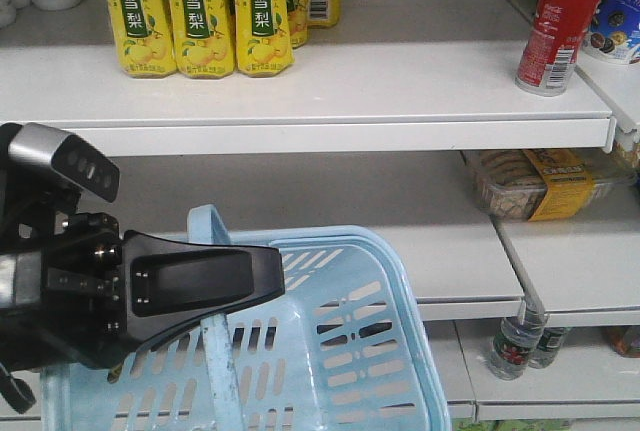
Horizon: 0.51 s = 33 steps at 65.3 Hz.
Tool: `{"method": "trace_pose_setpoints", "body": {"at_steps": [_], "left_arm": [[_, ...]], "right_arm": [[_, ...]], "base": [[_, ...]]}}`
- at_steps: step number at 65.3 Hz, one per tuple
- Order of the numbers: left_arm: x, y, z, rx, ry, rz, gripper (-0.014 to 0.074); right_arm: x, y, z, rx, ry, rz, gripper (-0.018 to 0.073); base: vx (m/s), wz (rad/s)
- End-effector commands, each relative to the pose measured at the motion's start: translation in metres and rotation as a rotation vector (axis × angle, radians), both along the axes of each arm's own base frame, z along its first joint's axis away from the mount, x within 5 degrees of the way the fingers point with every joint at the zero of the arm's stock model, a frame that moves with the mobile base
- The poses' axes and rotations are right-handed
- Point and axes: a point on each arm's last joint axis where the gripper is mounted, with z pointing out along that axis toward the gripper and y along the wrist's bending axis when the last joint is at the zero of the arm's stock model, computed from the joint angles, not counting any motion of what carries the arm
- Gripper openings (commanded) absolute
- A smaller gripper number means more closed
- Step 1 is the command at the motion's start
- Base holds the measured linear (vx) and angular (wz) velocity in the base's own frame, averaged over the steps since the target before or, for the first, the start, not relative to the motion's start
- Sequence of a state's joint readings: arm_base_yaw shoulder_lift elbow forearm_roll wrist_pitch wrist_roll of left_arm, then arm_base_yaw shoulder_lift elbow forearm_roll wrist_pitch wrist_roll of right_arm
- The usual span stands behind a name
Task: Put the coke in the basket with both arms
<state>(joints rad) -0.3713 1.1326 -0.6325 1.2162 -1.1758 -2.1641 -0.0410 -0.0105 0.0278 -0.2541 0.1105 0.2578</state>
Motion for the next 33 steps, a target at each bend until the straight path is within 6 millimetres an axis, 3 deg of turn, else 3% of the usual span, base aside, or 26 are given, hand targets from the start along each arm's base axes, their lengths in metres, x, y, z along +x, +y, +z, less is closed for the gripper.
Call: {"method": "trace_pose_setpoints", "body": {"at_steps": [1, 33], "left_arm": [[-0.0137, 0.0029, 0.0271, -0.173, -0.062, -0.113, -0.0006], [-0.0137, 0.0029, 0.0271, -0.173, -0.062, -0.113, -0.0006]], "right_arm": [[-0.0005, 0.0012, 0.0042, -0.014, -0.071, 0.01, -0.0005], [-0.0005, 0.0012, 0.0042, -0.014, -0.071, 0.01, -0.0005]], "base": [[0.0, 0.01], [0.01, 0.0]]}}
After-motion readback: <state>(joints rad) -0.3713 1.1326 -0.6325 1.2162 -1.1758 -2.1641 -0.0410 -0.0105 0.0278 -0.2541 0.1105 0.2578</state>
